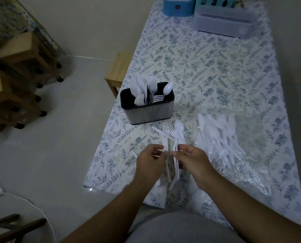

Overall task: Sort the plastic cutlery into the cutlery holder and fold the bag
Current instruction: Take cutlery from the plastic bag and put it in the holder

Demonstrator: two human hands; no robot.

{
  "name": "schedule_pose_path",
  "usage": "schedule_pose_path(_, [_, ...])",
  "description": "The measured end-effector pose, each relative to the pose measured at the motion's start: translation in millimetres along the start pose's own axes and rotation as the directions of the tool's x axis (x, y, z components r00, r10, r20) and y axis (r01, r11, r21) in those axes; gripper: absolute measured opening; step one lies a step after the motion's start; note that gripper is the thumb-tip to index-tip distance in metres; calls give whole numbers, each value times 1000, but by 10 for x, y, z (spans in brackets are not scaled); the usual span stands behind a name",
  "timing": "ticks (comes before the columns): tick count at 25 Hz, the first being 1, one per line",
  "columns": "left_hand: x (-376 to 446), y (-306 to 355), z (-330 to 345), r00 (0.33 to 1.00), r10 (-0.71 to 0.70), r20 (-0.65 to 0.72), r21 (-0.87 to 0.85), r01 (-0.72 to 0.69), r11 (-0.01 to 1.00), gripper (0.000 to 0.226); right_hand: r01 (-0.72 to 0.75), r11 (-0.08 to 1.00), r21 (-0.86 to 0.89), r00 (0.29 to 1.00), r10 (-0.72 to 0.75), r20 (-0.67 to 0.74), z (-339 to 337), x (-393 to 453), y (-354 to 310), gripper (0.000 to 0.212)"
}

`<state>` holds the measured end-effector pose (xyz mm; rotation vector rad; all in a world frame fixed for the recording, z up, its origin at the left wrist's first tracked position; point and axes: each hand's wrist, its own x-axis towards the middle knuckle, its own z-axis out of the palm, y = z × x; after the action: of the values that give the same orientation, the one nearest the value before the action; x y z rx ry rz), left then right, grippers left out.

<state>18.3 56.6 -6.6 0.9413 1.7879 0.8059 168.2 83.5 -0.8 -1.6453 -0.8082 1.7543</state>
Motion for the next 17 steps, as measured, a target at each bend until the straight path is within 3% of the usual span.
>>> schedule_pose_path(4, [-25,16,162,995,93,43,-89,-89,992,18,15,999,46,999,-16,30,-1,-11,15,18])
schedule_pose_path(8, [-7,37,210,987,33,159,-131,-12,991,38,3,997,81,1000,-3,6,-86,-24,35,24])
schedule_pose_path(11, [52,38,219,982,62,180,42,-71,997,34,-12,999,46,999,13,-33,-137,-27,66,27])
schedule_pose_path(14, [216,74,210,994,108,9,217,-107,970,12,-14,1000,17,998,15,-54,-159,-43,73,28])
schedule_pose_path(17, [381,105,246,994,99,-42,340,-79,937,20,-19,999,43,998,21,-51,-165,-72,68,21])
